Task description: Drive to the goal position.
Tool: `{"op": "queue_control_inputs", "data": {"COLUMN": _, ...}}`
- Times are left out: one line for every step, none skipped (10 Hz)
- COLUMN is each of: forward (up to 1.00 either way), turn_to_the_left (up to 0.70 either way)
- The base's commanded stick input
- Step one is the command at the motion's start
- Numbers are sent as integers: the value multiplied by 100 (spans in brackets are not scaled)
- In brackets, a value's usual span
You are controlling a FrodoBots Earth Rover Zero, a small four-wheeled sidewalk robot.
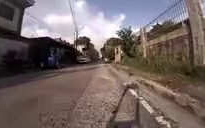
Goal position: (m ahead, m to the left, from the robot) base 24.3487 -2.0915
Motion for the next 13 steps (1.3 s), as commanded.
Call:
{"op": "queue_control_inputs", "data": {"forward": 100, "turn_to_the_left": 0}}
{"op": "queue_control_inputs", "data": {"forward": 100, "turn_to_the_left": 0}}
{"op": "queue_control_inputs", "data": {"forward": 100, "turn_to_the_left": 0}}
{"op": "queue_control_inputs", "data": {"forward": 100, "turn_to_the_left": 0}}
{"op": "queue_control_inputs", "data": {"forward": 100, "turn_to_the_left": 0}}
{"op": "queue_control_inputs", "data": {"forward": 100, "turn_to_the_left": 0}}
{"op": "queue_control_inputs", "data": {"forward": 100, "turn_to_the_left": 0}}
{"op": "queue_control_inputs", "data": {"forward": 100, "turn_to_the_left": 0}}
{"op": "queue_control_inputs", "data": {"forward": 100, "turn_to_the_left": 0}}
{"op": "queue_control_inputs", "data": {"forward": 100, "turn_to_the_left": -6}}
{"op": "queue_control_inputs", "data": {"forward": 100, "turn_to_the_left": -31}}
{"op": "queue_control_inputs", "data": {"forward": 100, "turn_to_the_left": -3}}
{"op": "queue_control_inputs", "data": {"forward": 100, "turn_to_the_left": 0}}
